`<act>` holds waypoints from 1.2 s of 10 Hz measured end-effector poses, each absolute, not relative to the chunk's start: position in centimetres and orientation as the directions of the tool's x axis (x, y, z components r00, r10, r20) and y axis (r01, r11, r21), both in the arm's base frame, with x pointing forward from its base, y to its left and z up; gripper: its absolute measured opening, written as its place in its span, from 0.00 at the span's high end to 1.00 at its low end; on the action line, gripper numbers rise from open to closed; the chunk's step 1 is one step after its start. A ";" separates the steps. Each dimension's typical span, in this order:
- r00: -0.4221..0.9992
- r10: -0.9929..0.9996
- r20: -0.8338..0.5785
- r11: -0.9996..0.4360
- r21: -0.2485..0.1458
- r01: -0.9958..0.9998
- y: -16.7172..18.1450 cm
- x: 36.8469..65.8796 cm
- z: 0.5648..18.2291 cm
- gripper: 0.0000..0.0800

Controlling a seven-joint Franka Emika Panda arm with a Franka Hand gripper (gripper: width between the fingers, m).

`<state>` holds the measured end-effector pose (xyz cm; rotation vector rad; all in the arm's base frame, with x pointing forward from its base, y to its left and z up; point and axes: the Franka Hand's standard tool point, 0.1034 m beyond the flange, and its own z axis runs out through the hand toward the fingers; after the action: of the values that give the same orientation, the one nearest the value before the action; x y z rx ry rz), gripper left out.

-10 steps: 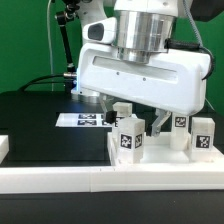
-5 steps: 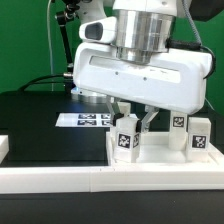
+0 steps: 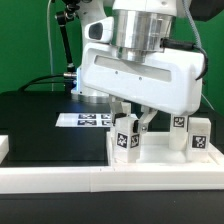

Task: Assemble square table

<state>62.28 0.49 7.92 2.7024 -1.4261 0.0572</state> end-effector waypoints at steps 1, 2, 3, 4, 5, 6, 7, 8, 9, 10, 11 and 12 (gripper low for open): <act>0.476 -0.876 0.081 -0.474 0.049 -0.879 0.6 62.3 7.9 0.63; 0.373 -0.922 0.098 -0.373 0.027 -0.928 0.9 62.5 7.9 0.63; 0.306 -0.946 0.108 -0.307 0.008 -0.952 0.9 62.5 7.8 0.63; 0.196 -0.974 0.115 -0.198 -0.012 -0.980 0.9 62.5 7.8 0.63; 0.116 -0.986 0.118 -0.121 -0.030 -0.992 0.8 62.5 7.7 0.63; 0.079 -0.990 0.116 -0.084 -0.035 -0.996 0.9 62.5 7.7 0.63; -0.004 -0.994 0.112 -0.001 -0.044 -0.999 0.9 62.5 7.7 0.63; -0.061 -0.992 0.110 0.055 -0.051 -0.997 0.9 62.5 7.7 0.63; -0.104 -0.989 0.107 0.098 -0.055 -0.994 0.9 62.5 7.7 0.63; -0.184 -0.978 0.099 0.178 -0.064 -0.982 1.0 62.5 7.7 0.63; -0.233 -0.968 0.093 0.228 -0.068 -0.971 1.0 62.5 7.7 0.63; -0.283 -0.955 0.089 0.278 -0.073 -0.958 1.0 62.5 7.7 0.63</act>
Offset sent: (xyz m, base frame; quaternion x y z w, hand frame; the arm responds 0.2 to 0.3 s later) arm -0.0132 -0.0083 -0.0067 -0.0139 0.0422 0.2409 0.9695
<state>62.52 0.97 7.67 1.8638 -2.4890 0.1742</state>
